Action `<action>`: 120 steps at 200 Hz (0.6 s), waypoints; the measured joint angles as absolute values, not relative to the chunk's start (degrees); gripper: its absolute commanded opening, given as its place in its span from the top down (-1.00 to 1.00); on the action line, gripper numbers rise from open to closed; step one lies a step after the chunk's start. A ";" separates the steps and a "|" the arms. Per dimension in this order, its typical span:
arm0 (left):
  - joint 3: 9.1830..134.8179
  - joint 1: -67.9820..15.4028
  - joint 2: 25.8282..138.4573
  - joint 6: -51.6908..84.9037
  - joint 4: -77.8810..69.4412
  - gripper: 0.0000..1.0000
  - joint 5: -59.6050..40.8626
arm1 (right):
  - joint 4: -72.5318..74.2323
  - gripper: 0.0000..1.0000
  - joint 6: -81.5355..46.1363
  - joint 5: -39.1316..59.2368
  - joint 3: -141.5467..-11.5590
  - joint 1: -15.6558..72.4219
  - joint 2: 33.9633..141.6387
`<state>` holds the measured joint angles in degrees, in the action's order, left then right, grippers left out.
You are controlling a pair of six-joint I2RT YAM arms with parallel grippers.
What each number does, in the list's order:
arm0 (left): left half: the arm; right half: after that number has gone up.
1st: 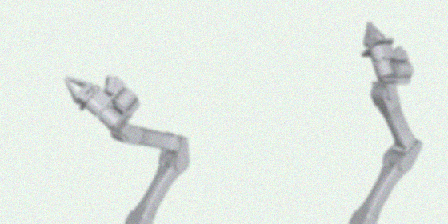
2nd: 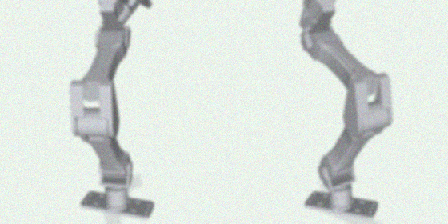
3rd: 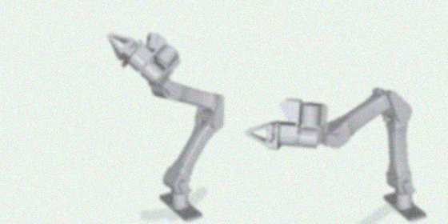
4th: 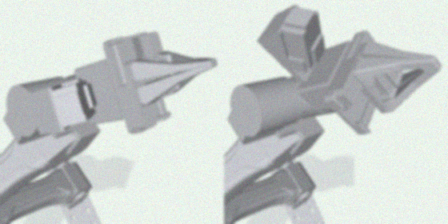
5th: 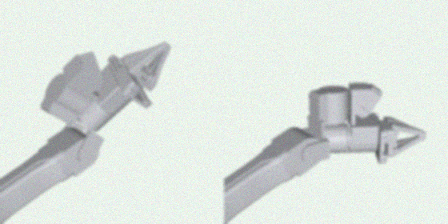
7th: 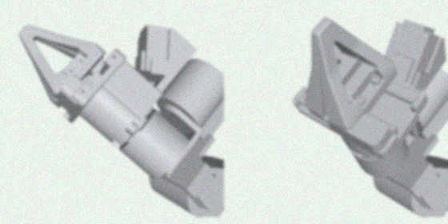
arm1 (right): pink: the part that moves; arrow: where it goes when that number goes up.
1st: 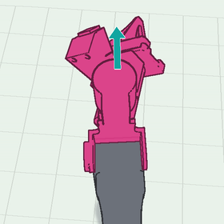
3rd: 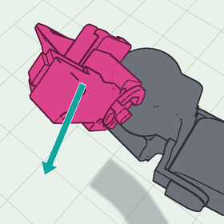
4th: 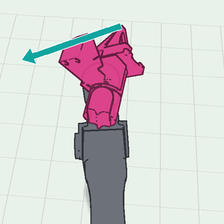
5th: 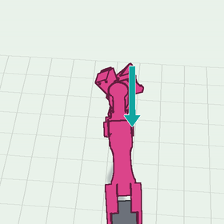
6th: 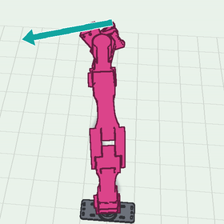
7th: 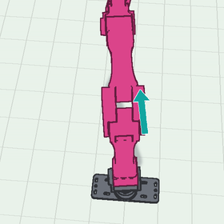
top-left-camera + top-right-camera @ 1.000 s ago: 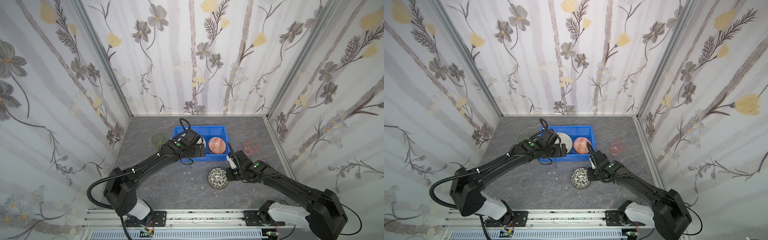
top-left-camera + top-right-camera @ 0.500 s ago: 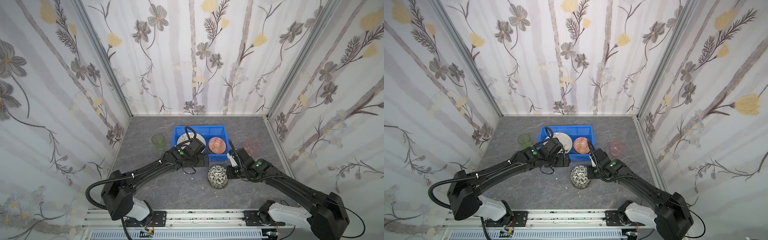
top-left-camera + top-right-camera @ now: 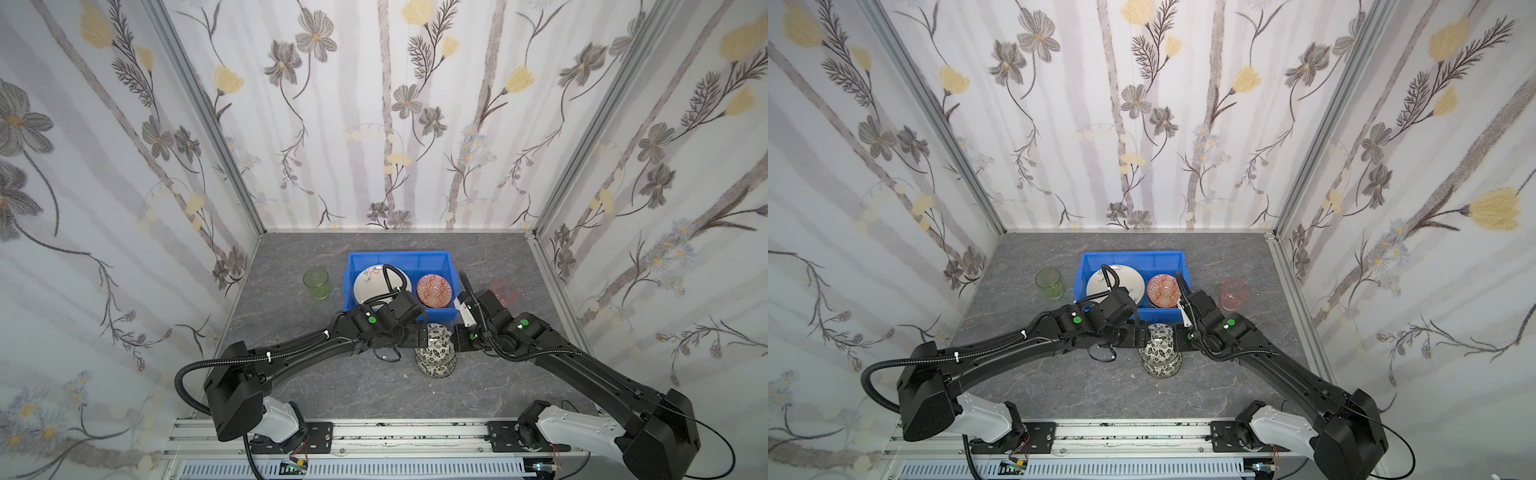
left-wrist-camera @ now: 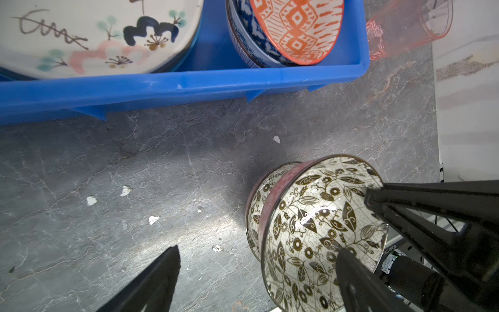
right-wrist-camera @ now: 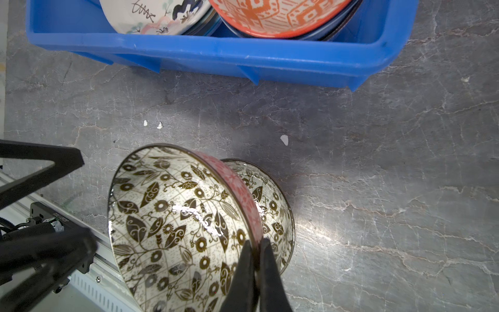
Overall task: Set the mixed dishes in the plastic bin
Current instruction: 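Grasp the raised leaf-patterned bowl rim with the left gripper beside the right gripper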
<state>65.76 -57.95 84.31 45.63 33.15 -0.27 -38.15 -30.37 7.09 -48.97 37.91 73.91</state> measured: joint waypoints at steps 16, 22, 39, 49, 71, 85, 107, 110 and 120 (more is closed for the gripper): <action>65.67 -58.46 84.71 45.74 32.84 -0.65 -0.71 | -38.89 0.92 -30.35 7.09 -49.63 37.85 73.60; 65.65 -58.59 84.84 45.91 32.75 -0.61 -0.71 | -39.07 0.91 -30.35 7.09 -49.89 37.85 73.49; 65.54 -58.70 85.17 46.11 32.69 -0.51 -0.71 | -39.07 0.92 -30.33 7.09 -50.57 37.80 73.34; 65.39 -58.81 85.34 46.37 32.53 -0.43 -0.71 | -39.13 0.92 -30.30 7.09 -50.76 37.80 73.19; 65.34 -58.83 85.56 46.52 32.29 -0.28 -0.71 | -39.27 0.91 -29.93 7.07 -50.98 37.80 72.97; 65.34 -58.87 85.67 46.57 31.99 -0.16 -0.69 | -39.40 0.92 -29.93 7.09 -50.98 37.80 72.69; 65.34 -58.89 86.19 46.57 31.70 0.02 -0.71 | -39.86 0.92 -29.93 7.09 -50.98 37.80 72.31; 65.34 -58.89 86.24 46.57 31.70 0.05 -0.71 | -39.90 0.92 -29.93 7.09 -50.98 37.80 72.31; 65.34 -58.94 86.41 46.57 31.70 0.11 -0.71 | -40.12 0.92 -29.93 7.09 -50.98 37.80 72.31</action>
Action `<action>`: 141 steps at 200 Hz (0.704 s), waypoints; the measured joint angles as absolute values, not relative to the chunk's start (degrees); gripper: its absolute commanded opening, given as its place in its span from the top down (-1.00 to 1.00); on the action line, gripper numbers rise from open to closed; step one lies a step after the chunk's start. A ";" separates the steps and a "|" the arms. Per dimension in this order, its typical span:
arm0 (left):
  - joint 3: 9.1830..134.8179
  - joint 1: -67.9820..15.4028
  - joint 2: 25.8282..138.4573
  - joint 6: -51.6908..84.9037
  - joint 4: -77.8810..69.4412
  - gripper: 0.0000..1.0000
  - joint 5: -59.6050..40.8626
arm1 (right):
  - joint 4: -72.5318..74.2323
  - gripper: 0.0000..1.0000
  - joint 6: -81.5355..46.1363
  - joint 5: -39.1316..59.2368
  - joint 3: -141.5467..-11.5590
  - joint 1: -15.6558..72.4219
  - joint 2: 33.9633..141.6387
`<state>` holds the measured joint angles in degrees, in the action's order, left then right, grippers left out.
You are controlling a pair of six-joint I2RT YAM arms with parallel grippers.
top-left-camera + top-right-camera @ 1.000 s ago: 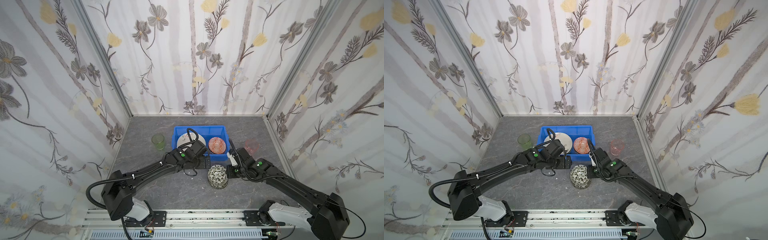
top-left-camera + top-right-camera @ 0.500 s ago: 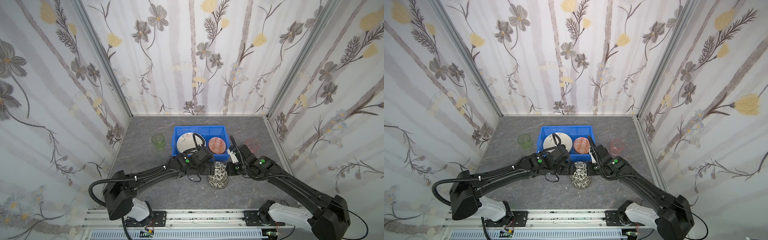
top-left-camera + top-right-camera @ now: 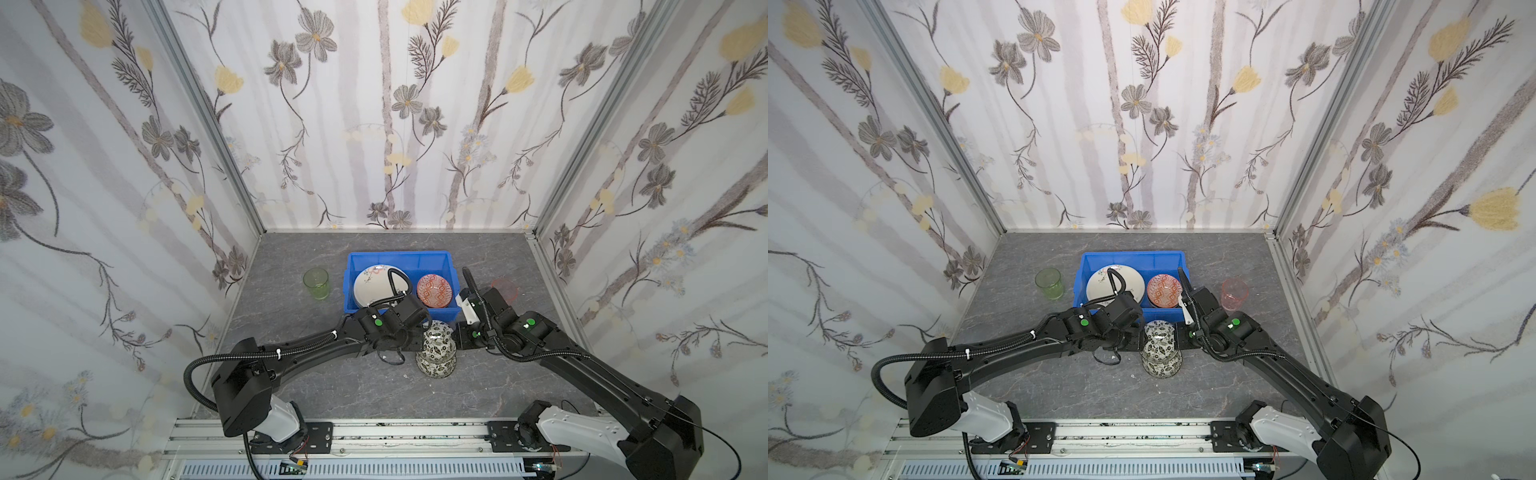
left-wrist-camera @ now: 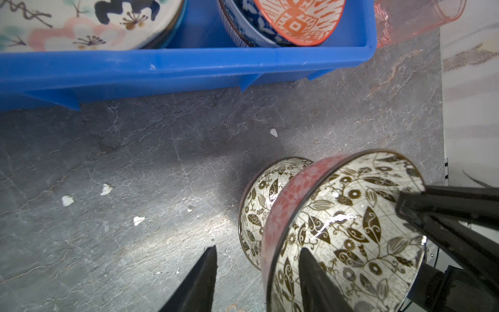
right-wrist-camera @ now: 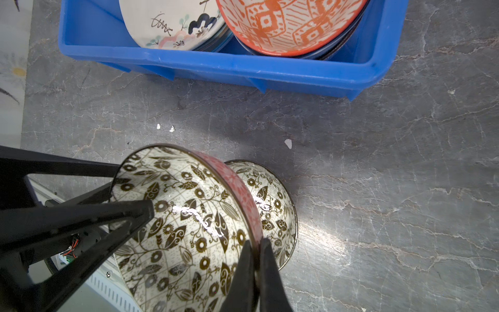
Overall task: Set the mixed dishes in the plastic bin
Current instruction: 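Grasp the raised leaf-patterned bowl rim with the left gripper beside the right gripper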
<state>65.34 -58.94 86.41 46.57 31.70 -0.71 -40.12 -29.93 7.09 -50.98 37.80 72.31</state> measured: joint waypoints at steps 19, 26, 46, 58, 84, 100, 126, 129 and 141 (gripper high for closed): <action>65.34 -58.94 86.87 46.54 31.48 0.21 -0.73 | -40.58 0.92 -29.93 7.11 -50.94 37.80 72.16; 65.34 -58.94 87.07 46.54 31.48 0.25 -0.75 | -40.66 0.92 -29.93 7.11 -50.94 37.80 72.05; 65.47 -58.94 87.61 46.52 31.44 0.34 -0.95 | -40.66 0.92 -29.93 7.14 -50.94 37.80 71.94; 65.69 -59.00 87.92 46.52 31.35 0.40 -1.13 | -40.66 0.92 -29.93 7.14 -50.94 37.80 71.94; 66.04 -59.09 88.51 46.48 31.03 0.53 -1.30 | -40.66 0.92 -29.95 7.22 -50.94 37.80 72.01; 66.24 -59.09 88.86 46.46 30.85 0.63 -1.34 | -40.64 0.92 -29.95 7.57 -50.94 37.80 72.10; 66.67 -59.09 89.38 46.26 30.63 0.79 -1.54 | -40.51 0.92 -29.95 7.75 -50.94 37.80 72.40; 66.70 -59.09 89.41 46.26 30.68 0.81 -1.56 | -40.51 0.92 -29.95 7.77 -50.94 37.80 72.44; 66.74 -59.09 89.56 45.56 30.79 0.91 -1.61 | -40.32 0.89 -29.93 7.88 -50.94 37.80 72.49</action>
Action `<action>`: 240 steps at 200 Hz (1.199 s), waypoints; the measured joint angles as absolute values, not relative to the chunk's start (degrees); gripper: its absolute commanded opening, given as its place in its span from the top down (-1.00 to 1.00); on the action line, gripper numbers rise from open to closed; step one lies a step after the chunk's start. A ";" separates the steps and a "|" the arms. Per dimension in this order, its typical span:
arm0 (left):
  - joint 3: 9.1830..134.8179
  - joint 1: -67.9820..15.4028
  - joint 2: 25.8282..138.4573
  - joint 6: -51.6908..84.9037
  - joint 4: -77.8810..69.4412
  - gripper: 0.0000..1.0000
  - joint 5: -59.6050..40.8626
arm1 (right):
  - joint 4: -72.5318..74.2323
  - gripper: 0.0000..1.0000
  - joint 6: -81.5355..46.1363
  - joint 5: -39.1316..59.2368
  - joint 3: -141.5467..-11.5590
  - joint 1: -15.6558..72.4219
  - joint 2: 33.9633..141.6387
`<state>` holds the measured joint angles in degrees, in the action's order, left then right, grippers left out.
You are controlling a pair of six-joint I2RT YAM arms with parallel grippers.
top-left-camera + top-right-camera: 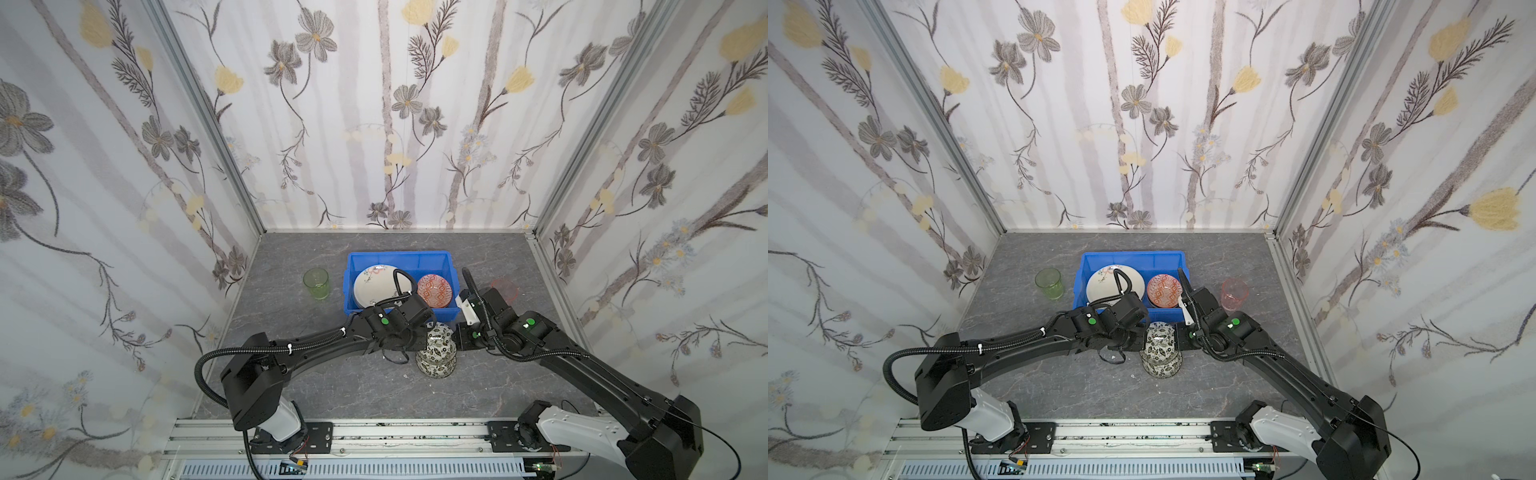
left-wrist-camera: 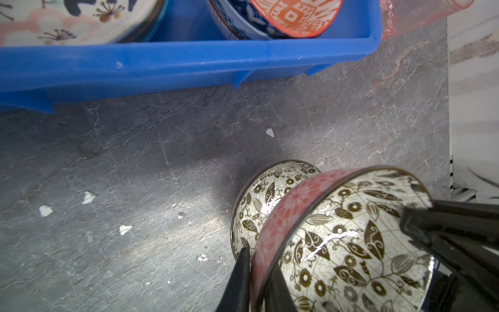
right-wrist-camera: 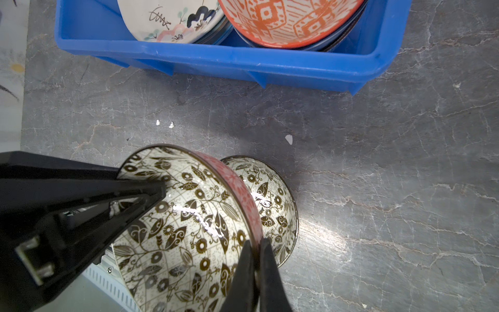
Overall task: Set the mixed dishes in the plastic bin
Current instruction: 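Grasp the raised leaf-patterned bowl rim with the left gripper beside the right gripper, then carry the leaf-patterned bowl into the bin with the left gripper while the right withdraws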
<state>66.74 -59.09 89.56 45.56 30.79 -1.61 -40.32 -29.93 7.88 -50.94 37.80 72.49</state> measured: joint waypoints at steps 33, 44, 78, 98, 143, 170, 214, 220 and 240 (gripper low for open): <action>66.85 -59.13 90.11 45.23 31.62 1.00 -1.43 | -39.51 0.74 -29.95 8.60 -50.94 37.71 72.47; 66.85 -59.13 90.13 45.21 31.59 1.00 -1.54 | -38.98 0.67 -29.98 8.67 -50.94 37.69 72.44; 66.85 -59.13 90.28 45.19 31.57 1.00 -1.54 | -38.37 0.44 -30.00 8.82 -50.94 37.76 71.66; 66.98 -59.13 90.39 44.99 31.57 1.00 -1.52 | -38.33 0.25 -30.20 8.80 -50.96 37.76 71.26; 67.16 -59.11 90.50 44.75 31.55 1.00 -1.43 | -38.28 -0.04 -31.03 8.78 -51.09 37.76 70.00; 67.16 -58.87 90.50 44.40 31.55 1.00 -1.26 | -38.20 -0.13 -31.29 8.62 -51.11 37.74 68.49; 67.16 -57.60 89.80 43.88 31.57 1.00 -1.06 | -38.17 -0.33 -31.92 8.45 -50.92 37.34 65.87; 67.16 -57.41 89.60 43.81 31.57 1.00 -1.04 | -38.17 -0.37 -32.10 8.29 -50.78 37.23 65.47; 67.16 -56.53 89.10 43.46 31.57 1.00 -1.04 | -38.04 -0.52 -32.53 7.49 -50.22 36.99 63.64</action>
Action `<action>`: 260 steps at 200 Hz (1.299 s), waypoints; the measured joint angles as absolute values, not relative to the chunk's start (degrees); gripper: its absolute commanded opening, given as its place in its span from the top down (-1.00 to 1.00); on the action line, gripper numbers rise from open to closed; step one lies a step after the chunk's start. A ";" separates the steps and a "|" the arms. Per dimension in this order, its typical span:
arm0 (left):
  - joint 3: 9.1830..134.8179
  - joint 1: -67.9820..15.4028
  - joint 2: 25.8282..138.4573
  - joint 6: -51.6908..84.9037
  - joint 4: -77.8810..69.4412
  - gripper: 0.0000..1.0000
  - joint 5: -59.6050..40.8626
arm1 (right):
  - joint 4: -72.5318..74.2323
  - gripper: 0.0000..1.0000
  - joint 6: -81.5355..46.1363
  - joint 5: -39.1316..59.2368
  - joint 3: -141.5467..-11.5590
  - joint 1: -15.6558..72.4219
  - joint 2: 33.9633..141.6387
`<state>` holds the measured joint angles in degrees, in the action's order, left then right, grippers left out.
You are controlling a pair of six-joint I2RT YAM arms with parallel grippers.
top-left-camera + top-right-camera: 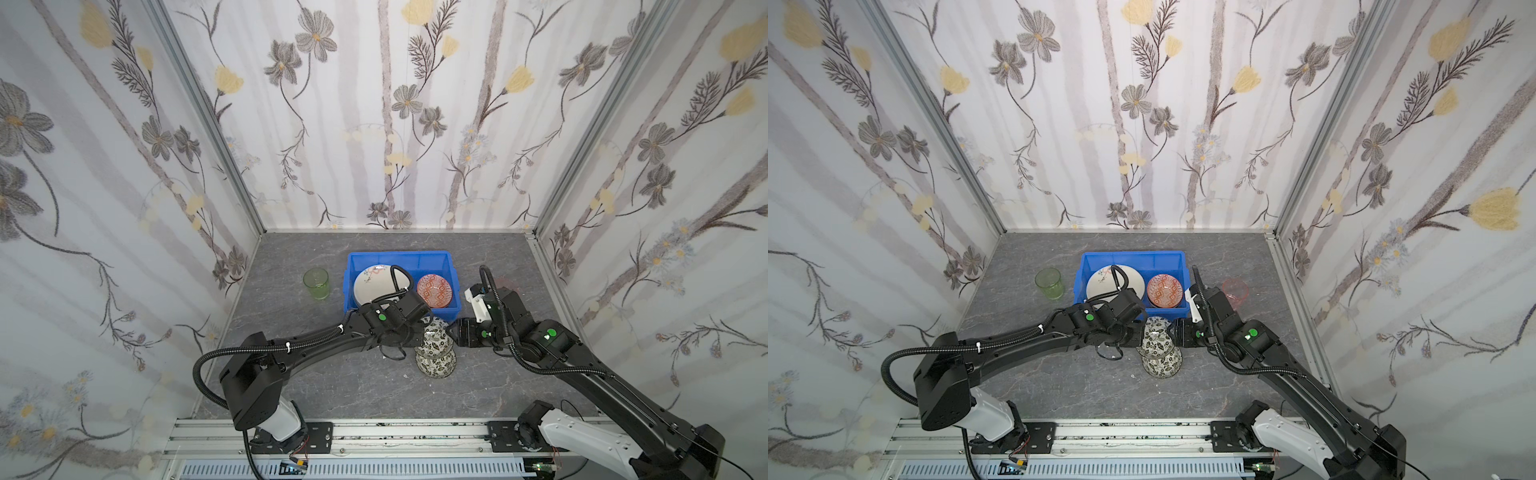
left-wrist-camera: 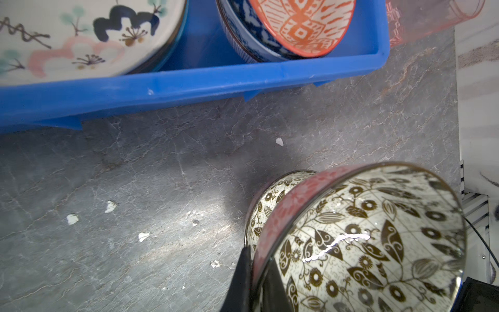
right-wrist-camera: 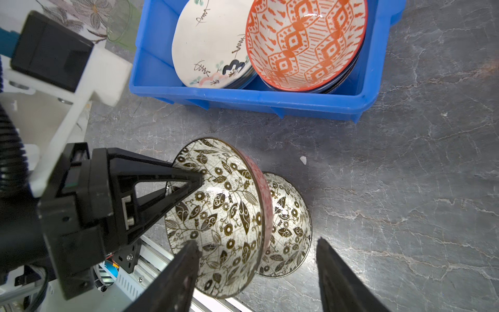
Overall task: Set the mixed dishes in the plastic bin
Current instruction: 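Carry the leaf-patterned bowl into the bin with the left gripper while the right withdraws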
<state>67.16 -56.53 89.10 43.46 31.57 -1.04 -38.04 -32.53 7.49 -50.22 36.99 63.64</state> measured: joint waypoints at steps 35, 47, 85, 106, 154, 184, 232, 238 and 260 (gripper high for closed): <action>67.75 -54.43 88.42 42.15 31.68 1.00 -0.84 | -37.85 -0.99 -34.00 5.76 -49.54 36.29 59.99; 68.34 -53.49 88.31 41.87 31.68 1.00 -0.82 | -37.50 -0.99 -34.46 5.21 -49.08 36.03 58.61; 71.96 -50.81 89.06 39.38 31.90 1.00 -0.49 | -37.32 -0.99 -35.33 3.09 -47.03 35.40 54.72; 74.98 -49.84 90.80 38.13 32.32 1.00 -0.21 | -36.14 -0.99 -36.49 2.11 -45.56 35.18 52.71; 84.09 -46.92 97.43 32.73 32.88 1.00 0.69 | -32.10 -0.99 -38.28 0.89 -39.83 34.85 48.01; 90.56 -45.84 102.54 29.02 33.52 1.00 1.34 | -29.76 -0.99 -38.81 0.89 -36.62 34.81 46.68; 99.00 -44.88 110.67 25.30 35.05 1.00 2.17 | -26.41 -0.99 -39.62 -2.00 -31.77 34.81 40.58; 99.68 -44.71 111.53 25.02 35.24 1.00 2.28 | -25.98 -0.99 -39.62 -2.33 -31.27 34.81 39.72; 101.86 -44.29 114.34 23.97 36.38 1.00 2.68 | -25.21 -0.99 -40.21 -3.53 -29.52 34.74 36.21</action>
